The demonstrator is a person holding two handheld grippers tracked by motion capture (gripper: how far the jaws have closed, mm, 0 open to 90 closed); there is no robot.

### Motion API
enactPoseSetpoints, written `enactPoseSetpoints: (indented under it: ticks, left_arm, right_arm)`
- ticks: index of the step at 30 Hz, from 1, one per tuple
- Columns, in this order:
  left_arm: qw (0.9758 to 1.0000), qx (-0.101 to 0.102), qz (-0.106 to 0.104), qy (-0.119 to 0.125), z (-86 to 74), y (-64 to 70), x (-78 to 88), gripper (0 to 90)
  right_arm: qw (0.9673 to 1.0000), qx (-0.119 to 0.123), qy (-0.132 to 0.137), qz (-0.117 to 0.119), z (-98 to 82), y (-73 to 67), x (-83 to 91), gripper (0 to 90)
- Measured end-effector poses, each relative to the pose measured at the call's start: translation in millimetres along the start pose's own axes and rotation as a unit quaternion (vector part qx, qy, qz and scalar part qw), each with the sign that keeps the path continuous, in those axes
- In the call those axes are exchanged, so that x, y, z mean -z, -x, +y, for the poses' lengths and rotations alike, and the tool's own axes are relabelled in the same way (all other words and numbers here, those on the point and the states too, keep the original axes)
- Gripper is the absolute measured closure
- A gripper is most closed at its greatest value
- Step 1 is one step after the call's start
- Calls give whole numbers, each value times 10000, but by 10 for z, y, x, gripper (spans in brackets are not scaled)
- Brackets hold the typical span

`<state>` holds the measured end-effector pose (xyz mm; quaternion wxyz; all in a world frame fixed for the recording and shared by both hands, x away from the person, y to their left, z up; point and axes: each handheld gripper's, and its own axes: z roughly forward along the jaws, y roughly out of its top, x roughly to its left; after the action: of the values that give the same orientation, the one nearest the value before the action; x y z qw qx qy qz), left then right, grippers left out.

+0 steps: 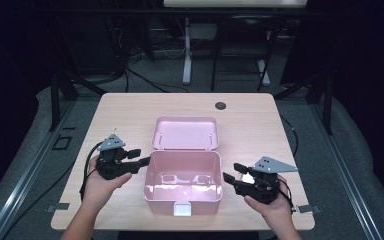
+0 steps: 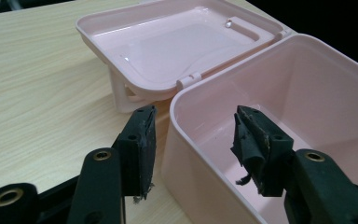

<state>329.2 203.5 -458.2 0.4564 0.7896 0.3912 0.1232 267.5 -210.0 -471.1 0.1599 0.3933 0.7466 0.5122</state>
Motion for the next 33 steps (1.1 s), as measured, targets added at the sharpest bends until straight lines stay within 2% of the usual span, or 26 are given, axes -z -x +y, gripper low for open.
enactPoseSetpoints:
  ticks: [4, 7, 8, 13, 14, 18, 21, 22, 25, 27, 28, 29, 30, 32, 33]
  left_arm:
    - [10000, -8, 8, -37, 9, -7, 22, 480]
    - [10000, -4, 24, -21, 13, -4, 27, 480]
    - [10000, -5, 35, -17, 14, -2, 28, 480]
    - [10000, -15, 14, -43, 14, 2, 28, 480]
    - [10000, -25, 25, -44, 15, 5, 31, 480]
    - [10000, -32, 76, -34, 24, 6, 49, 469]
    - [9999, -34, 132, -10, 31, 3, 64, 450]
    - [9998, -59, 186, -18, 33, -4, 68, 429]
    - [9998, -43, 204, -22, 30, -9, 67, 413]
    - [9998, -62, 204, -55, 31, -15, 75, 400]
    - [9998, -50, 176, -72, 35, -19, 83, 393]
    - [9998, -50, 176, -72, 35, -19, 83, 391]
    - [9998, -50, 176, -37, 41, -25, 92, 387]
    - [9999, -35, 150, 27, 44, -35, 115, 382]
    - [9999, -35, 150, 27, 44, -35, 115, 382]
  right_arm:
    - [9995, 3, -46, -310, -42, 143, 11, 370]
    - [9992, -54, -72, -384, -56, 192, 16, 340]
    - [9989, -171, -75, -431, -74, 245, 17, 304]
    - [9980, -228, -128, -572, -106, 316, 8, 272]
    - [9977, -255, -180, -608, -119, 352, -6, 242]
    - [9973, -313, -258, -619, -120, 401, -17, 227]
    - [9976, -344, -297, -527, -94, 457, -8, 286]
    - [9970, -303, -336, -620, -66, 501, -7, 288]
    - [9965, -322, -385, -675, -41, 551, -12, 288]
    - [9956, -322, -552, -688, -21, 596, -41, 290]
    - [9938, -194, -797, -747, 1, 625, -81, 291]
    - [9938, -194, -797, -747, 1, 625, -81, 291]
    - [9914, -95, -1085, -722, 30, 649, -125, 338]
    - [9890, -31, -1302, -707, 62, 674, -164, 341]
    - [9890, -31, -1302, -707, 62, 674, -164, 341]
